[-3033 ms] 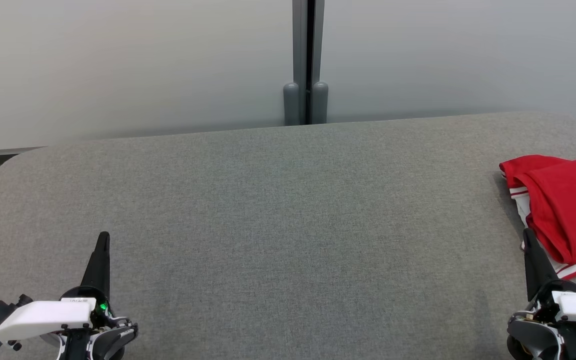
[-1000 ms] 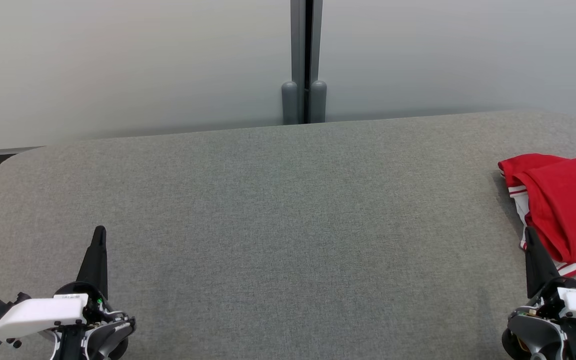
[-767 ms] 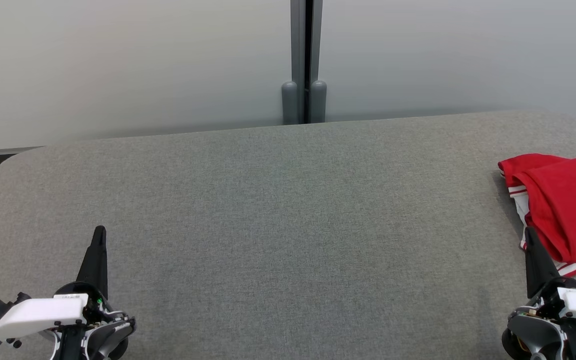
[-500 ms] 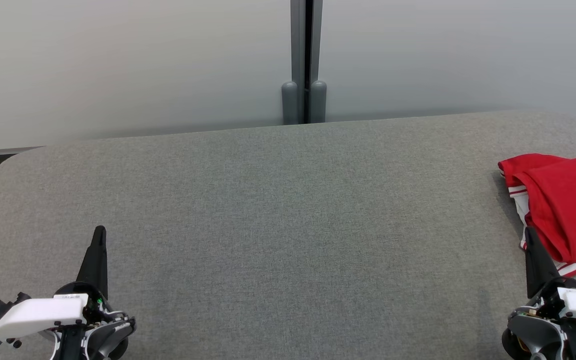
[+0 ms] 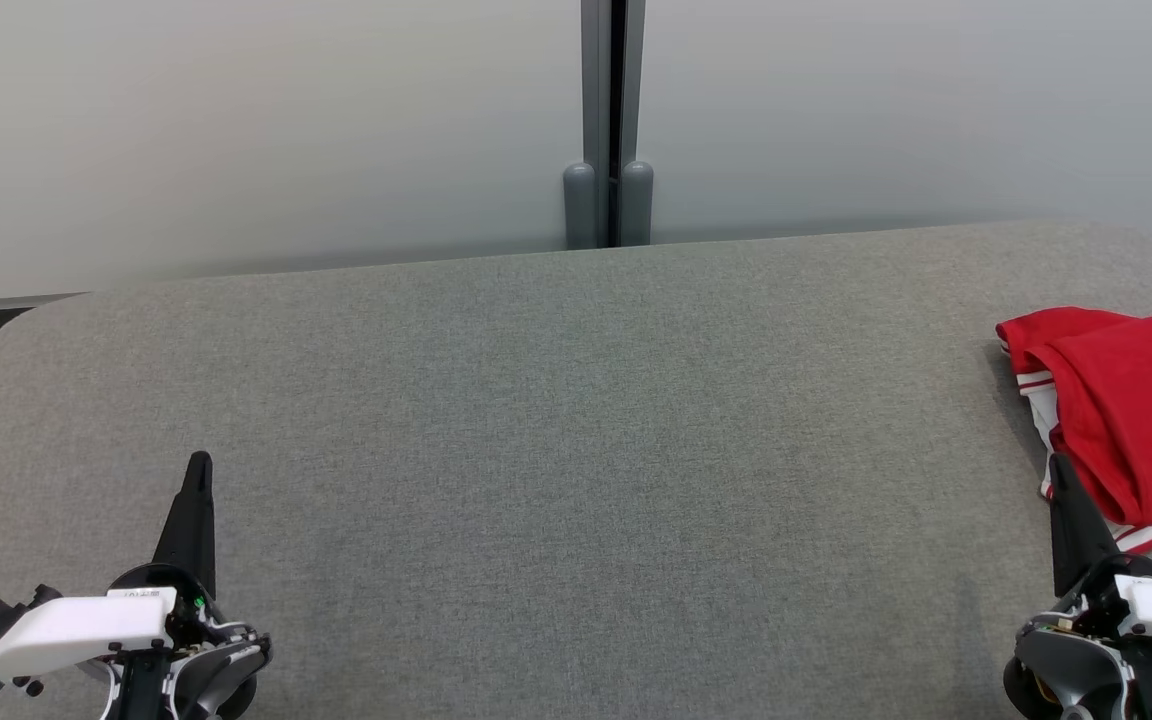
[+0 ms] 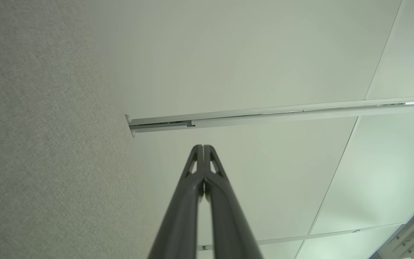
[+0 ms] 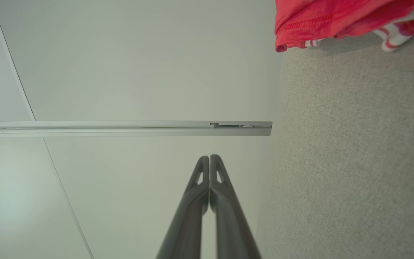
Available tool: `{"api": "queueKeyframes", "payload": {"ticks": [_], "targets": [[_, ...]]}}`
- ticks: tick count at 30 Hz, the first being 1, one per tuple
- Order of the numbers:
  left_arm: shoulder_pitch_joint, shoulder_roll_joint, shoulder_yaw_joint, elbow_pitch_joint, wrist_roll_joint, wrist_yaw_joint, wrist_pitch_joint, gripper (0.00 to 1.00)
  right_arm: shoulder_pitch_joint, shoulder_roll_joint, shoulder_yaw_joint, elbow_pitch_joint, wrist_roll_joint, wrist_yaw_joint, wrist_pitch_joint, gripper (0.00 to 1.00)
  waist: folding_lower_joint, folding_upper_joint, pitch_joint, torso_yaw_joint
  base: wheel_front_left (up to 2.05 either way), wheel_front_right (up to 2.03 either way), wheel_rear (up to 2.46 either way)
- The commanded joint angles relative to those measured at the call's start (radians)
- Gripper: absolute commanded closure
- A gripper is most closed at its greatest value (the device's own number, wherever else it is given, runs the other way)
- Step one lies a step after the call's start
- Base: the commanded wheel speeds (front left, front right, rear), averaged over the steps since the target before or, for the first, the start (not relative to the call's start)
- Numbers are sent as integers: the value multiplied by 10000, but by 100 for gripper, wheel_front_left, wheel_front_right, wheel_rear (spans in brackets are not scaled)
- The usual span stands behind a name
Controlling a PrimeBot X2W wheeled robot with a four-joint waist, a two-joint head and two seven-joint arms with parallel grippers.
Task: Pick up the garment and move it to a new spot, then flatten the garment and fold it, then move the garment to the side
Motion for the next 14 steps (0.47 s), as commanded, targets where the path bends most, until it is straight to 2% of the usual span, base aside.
{"api": "queueKeyframes", "payload": {"ticks": [1, 14], "targets": [[-92, 19, 34, 7, -12, -31, 31, 100, -100, -9, -7, 14, -54, 4, 26, 100, 0, 0, 0, 0, 0, 0, 0], [-92, 19, 34, 7, -12, -31, 30, 100, -100, -5, -13, 15, -62, 4, 33, 100, 0, 0, 0, 0, 0, 0, 0]]}}
